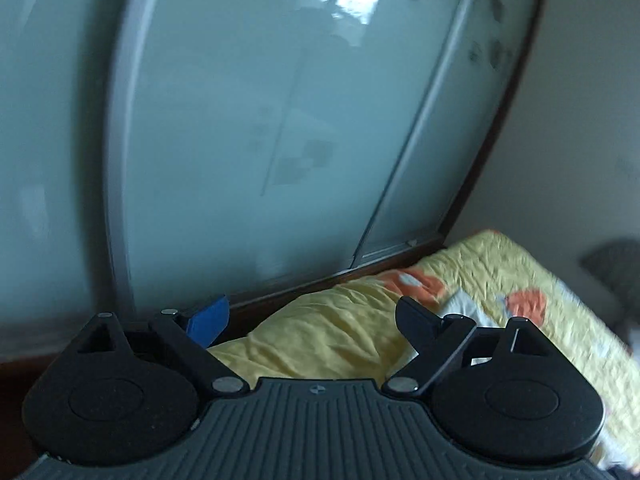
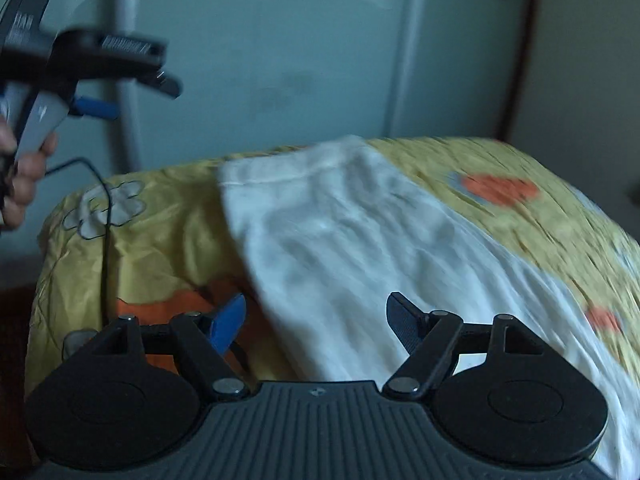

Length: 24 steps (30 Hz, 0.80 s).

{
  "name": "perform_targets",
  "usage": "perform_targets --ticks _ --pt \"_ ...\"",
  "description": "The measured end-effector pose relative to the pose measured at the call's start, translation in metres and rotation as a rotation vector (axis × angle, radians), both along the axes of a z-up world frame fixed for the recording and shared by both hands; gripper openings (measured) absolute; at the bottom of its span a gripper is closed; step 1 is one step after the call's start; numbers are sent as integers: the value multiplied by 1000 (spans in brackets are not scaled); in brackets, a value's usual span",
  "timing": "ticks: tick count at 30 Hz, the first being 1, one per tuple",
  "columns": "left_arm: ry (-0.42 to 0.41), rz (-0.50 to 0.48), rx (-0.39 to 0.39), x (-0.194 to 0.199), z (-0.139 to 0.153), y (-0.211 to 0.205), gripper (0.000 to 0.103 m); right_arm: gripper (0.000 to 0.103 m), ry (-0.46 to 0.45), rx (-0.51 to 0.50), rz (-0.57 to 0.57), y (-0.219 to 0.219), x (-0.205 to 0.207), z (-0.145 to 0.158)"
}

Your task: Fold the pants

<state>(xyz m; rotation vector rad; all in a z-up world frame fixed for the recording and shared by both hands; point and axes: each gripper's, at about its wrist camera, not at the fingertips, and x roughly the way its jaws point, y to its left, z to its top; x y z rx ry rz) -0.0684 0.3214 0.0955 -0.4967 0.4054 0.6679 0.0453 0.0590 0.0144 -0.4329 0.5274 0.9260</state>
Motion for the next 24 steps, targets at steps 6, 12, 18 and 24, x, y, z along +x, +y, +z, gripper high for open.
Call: perform_targets --ticks 6,12,18,24 --pt "-114 110 -30 -36 17 33 96 77 -41 -90 26 58 13 -14" --pt "-122 32 -86 -29 20 46 99 77 -83 -137 7 95 30 -26" --pt "-141 -105 -268 -11 3 53 99 24 -104 -112 44 102 26 -28" --pt "-193 -267 -549 31 -22 46 99 14 -58 -37 23 94 27 -20"
